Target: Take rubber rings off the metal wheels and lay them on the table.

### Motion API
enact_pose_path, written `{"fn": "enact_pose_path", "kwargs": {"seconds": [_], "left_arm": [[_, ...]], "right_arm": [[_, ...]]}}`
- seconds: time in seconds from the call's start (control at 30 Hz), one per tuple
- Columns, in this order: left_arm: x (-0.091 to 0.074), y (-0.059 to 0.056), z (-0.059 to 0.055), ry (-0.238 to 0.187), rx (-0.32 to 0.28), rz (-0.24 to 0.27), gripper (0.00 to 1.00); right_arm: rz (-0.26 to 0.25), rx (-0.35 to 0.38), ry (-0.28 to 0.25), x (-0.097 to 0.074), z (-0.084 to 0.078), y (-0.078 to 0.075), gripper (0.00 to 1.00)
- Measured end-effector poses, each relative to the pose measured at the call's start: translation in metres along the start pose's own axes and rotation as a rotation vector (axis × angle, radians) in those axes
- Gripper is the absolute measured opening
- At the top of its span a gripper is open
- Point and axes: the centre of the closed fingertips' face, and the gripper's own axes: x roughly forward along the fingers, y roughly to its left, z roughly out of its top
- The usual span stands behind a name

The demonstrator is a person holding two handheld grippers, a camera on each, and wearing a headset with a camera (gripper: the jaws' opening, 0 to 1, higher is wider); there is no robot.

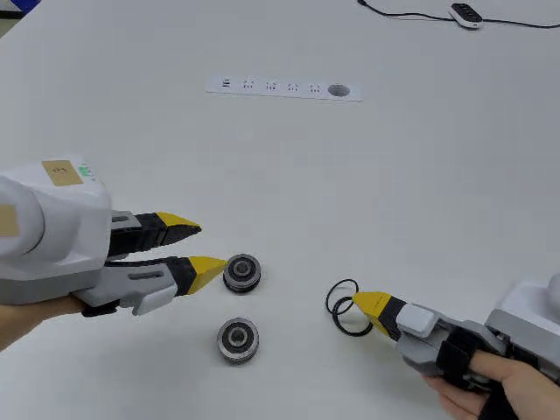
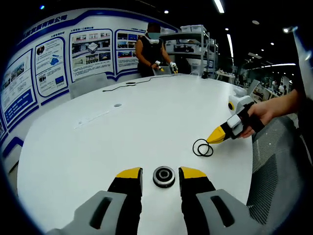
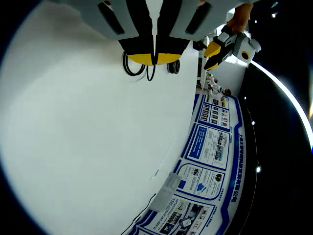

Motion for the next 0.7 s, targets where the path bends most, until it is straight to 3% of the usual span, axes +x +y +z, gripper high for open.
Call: {"fn": "enact_pose_path", "kwargs": {"seconds": [0.47, 0.7], "left_arm": [[0.003, -0.007, -0.002, 0.014, 0.009, -0.015, 0.32], [0.003, -0.008, -0.002, 0.014, 0.006, -0.019, 0.32]], "right_arm": [[-0.055, 0.025, 0.008, -0.009, -0.005, -0.015, 0.02], [-0.086, 0.002, 0.027, -0.011, -0.009, -0.022, 0.04]]}}
